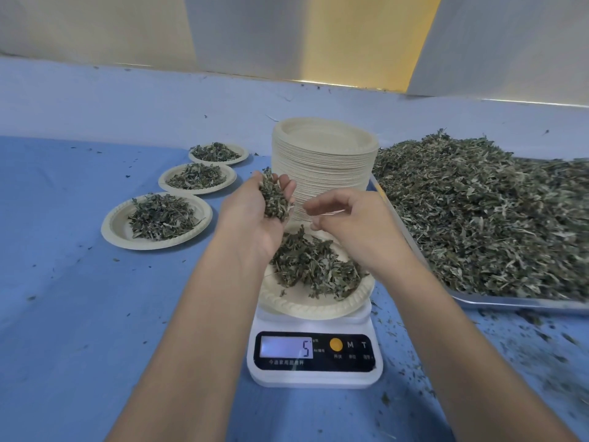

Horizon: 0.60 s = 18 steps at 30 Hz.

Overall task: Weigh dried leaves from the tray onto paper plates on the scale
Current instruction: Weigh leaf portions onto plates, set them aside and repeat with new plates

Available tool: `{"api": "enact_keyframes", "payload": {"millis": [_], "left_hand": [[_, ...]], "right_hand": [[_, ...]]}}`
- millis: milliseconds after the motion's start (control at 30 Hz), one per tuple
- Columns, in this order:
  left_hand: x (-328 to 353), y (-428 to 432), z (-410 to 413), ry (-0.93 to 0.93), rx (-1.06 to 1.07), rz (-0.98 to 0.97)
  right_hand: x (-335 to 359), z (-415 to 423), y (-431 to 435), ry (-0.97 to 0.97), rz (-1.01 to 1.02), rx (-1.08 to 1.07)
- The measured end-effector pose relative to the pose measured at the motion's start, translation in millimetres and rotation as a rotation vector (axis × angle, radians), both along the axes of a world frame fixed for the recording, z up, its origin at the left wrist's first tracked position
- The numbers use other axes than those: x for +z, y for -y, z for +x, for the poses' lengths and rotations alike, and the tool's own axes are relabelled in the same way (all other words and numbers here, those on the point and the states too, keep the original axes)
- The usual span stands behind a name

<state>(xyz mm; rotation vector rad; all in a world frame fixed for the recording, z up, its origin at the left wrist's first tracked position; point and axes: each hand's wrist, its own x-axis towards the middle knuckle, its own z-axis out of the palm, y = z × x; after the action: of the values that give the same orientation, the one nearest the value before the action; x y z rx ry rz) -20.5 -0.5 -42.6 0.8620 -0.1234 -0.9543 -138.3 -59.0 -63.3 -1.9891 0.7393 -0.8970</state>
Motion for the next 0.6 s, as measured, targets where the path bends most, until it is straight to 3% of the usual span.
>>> {"api": "enact_keyframes", "payload": {"millis": [200,600], "left_hand": [[-1,2,-4,-0.047,-0.004,-0.008],[-1,3,-23,0.023,-0.036,0.005]], "right_hand": [[7,4,-8,0.160,0.062,0.054],[2,12,-19,0.188,0.059,0.018]]}}
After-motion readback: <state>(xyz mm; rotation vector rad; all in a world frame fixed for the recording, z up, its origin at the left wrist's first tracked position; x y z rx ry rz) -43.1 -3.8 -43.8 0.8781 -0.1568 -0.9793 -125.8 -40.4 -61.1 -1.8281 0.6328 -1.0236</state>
